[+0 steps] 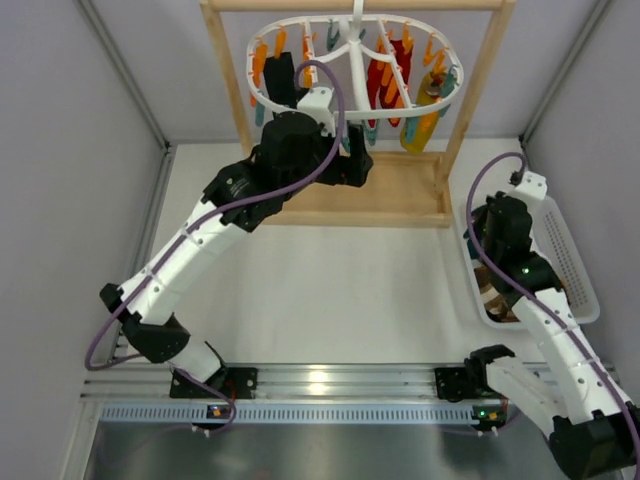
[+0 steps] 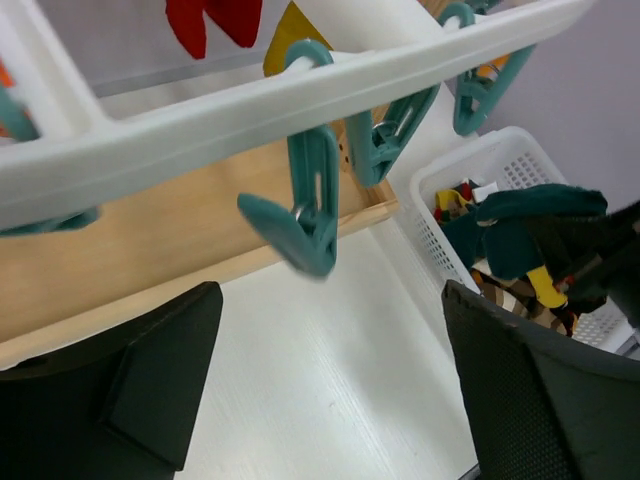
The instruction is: Remove the socks clipped to the hanger
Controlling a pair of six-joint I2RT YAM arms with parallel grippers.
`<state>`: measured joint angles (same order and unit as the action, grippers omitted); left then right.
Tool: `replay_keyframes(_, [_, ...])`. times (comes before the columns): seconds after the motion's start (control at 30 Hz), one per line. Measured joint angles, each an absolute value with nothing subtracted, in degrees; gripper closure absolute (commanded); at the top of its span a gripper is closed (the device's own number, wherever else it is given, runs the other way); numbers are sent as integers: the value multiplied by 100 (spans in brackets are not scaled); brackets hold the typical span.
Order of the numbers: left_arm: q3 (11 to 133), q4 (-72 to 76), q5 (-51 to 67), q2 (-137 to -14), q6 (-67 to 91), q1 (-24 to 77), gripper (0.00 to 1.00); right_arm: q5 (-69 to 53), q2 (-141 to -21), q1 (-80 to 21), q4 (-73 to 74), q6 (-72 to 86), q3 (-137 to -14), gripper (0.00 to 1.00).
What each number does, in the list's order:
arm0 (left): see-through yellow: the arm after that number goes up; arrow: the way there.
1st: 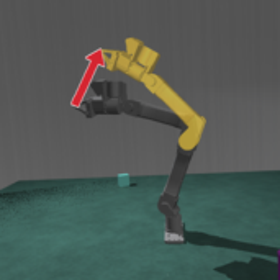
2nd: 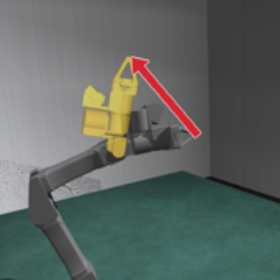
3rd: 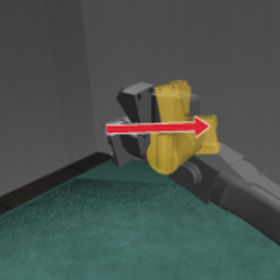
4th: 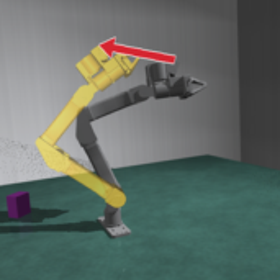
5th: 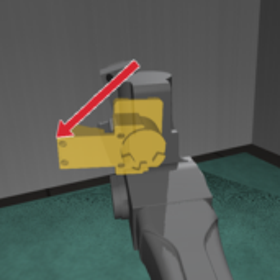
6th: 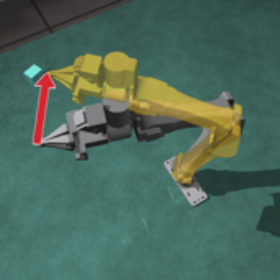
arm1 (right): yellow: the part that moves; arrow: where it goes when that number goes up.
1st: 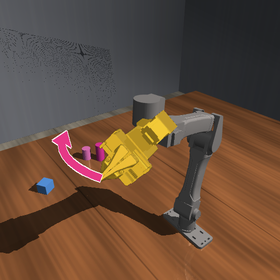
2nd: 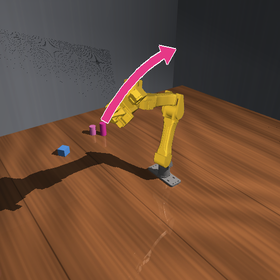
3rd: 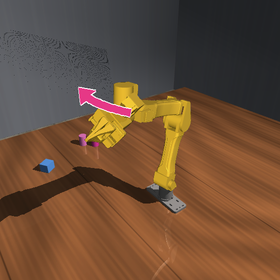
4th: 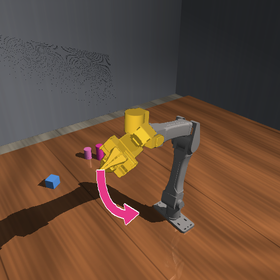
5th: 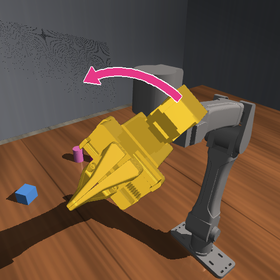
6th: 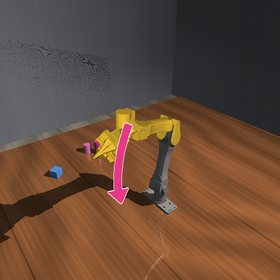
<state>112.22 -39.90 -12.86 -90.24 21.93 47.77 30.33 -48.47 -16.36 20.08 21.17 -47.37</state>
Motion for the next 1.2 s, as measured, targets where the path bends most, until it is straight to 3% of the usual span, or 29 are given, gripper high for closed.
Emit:
replay_keyframes(0.27, [10243,-3896,-1116,-7762,2167,4777,1,2102,-5520,395,2084,2185,-4899,100])
replay_keyframes(0.5, [9190,-3913,-1372,-6587,1935,4777,1,1695,-5684,1382,1669,2499,-4646,100])
replay_keyframes(0.53, [9065,-3918,-1428,-6440,1907,4777,1,1546,-5717,1549,1566,2574,-4532,96])
replay_keyframes(0.57, [8956,-3913,-1476,-6305,1883,4777,1,1389,-5765,1717,1483,2641,-4421,63])
replay_keyframes(0.6, [8836,-3913,-1535,-6173,1850,4775,1,1216,-5841,1898,1404,2738,-4309,41])
replay_keyframes(0.63, [8729,-3909,-1584,-6066,1820,4775,1,1072,-5946,2047,1393,2781,-4237,36])
replay_keyframes(0.83, [8160,-3924,-1754,-5588,1634,4777,1,475,-6173,2261,1422,2775,-4108,27])
replay_keyframes(1.07, [7784,-3948,-1881,-5172,1551,4777,1,-58,-5041,2158,1358,2836,-4125,17])
replay_keyframes(1.2, [7826,-3957,-1898,-5155,1664,4775,1,-718,-4611,1946,1214,2875,-4128,16])
